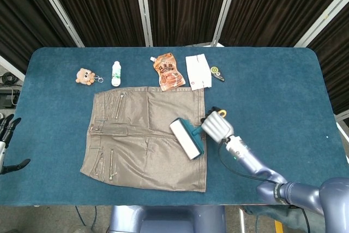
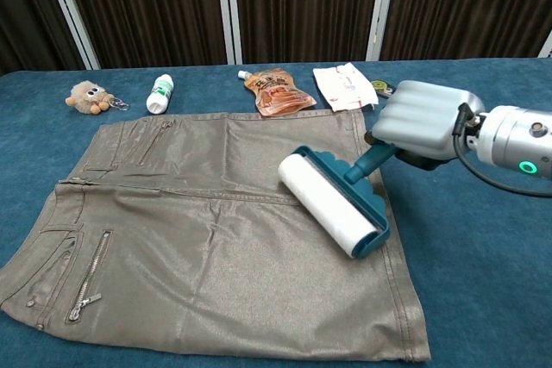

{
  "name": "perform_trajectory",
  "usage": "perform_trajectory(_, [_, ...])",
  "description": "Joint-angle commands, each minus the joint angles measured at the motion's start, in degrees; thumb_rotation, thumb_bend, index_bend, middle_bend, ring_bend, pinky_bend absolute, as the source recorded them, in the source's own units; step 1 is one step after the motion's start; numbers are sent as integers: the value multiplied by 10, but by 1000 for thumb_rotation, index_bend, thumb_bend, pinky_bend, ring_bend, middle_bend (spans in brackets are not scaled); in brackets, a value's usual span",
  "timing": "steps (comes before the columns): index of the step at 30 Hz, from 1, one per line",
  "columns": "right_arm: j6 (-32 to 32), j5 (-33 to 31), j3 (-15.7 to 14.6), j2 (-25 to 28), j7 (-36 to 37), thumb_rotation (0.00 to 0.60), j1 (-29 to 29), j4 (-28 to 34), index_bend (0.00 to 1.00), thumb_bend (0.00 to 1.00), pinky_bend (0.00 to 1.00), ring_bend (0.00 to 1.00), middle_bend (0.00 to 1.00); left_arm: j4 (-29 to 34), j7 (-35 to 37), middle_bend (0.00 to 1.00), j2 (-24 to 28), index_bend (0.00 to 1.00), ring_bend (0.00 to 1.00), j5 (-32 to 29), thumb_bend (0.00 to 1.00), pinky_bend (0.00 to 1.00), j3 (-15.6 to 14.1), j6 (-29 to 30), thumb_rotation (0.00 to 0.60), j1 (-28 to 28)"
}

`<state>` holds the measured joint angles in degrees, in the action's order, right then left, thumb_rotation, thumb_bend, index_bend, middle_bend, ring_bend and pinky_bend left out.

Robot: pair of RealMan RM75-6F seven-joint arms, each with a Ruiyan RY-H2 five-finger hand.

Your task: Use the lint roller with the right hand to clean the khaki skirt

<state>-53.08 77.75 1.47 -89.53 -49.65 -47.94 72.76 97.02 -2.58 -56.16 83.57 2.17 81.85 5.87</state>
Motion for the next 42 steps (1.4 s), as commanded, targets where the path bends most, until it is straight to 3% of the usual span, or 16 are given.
perform_trajectory(1, [13, -9, 7, -15, -59, 600, -15, 49, 476, 903, 432, 453, 563, 0, 3, 0, 1, 0, 0, 2, 0, 0, -1, 1, 600, -1])
perform_trajectory(12, [28, -76, 26, -75, -224, 600, -57, 130, 486, 908, 453, 463, 569, -8, 24, 0, 8, 0, 0, 2, 0, 0, -1, 4, 600, -3])
perform_trajectory(19, [11, -119, 27, -90, -262, 600, -61, 127, 485, 907, 453, 463, 569, -11, 30, 0, 10, 0, 0, 6, 0, 0, -3, 6, 600, -5])
perform_trajectory(32, [-9, -117, -6, -16, -244, 600, -42, 77, 488, 908, 453, 465, 570, -5, 20, 0, 7, 0, 0, 9, 0, 0, -3, 8, 600, -4])
perform_trajectory(42, [-9, -105, -27, 15, -172, 600, -14, 17, 490, 910, 453, 467, 572, 5, 10, 0, 5, 0, 0, 14, 0, 0, -5, 6, 600, -3])
